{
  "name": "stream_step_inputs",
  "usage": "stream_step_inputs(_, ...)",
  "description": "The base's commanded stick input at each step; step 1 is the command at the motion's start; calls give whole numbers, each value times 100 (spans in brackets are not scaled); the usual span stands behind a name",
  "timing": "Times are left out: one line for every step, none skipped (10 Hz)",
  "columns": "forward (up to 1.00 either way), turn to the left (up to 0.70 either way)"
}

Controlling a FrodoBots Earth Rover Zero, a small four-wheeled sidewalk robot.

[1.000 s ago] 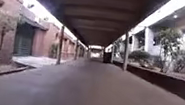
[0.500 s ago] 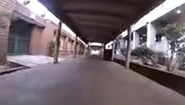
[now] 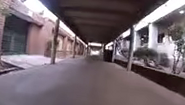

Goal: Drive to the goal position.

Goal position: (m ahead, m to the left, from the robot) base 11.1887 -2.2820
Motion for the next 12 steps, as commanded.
stream_step_inputs(70,0)
stream_step_inputs(70,0)
stream_step_inputs(70,0)
stream_step_inputs(70,0)
stream_step_inputs(70,0)
stream_step_inputs(70,0)
stream_step_inputs(70,0)
stream_step_inputs(70,0)
stream_step_inputs(70,0)
stream_step_inputs(70,0)
stream_step_inputs(70,0)
stream_step_inputs(70,0)
